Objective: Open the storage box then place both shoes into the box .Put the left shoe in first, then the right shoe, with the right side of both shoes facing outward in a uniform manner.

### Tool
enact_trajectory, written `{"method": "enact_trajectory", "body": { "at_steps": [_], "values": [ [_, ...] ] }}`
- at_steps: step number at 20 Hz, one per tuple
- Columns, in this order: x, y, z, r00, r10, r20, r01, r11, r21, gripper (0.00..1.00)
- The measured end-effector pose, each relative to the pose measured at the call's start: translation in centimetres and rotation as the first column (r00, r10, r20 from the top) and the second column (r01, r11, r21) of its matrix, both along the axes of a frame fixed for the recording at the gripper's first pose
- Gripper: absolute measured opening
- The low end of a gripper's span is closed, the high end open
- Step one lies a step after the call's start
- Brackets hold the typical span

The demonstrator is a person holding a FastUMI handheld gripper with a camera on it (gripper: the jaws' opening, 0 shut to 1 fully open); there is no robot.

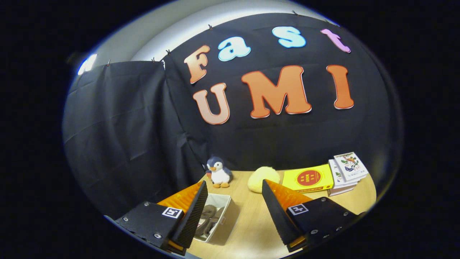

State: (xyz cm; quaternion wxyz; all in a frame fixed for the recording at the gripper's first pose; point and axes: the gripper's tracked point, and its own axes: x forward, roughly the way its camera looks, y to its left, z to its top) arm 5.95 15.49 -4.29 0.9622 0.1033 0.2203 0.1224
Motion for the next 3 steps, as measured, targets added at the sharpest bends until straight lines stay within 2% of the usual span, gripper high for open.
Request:
{"method": "enact_trajectory", "body": {
  "at_steps": [3],
  "values": [
    [0.1,-3.2,2.3,0.995,-0.046,0.091,0.049,0.998,-0.034,0.93]
  ]
}}
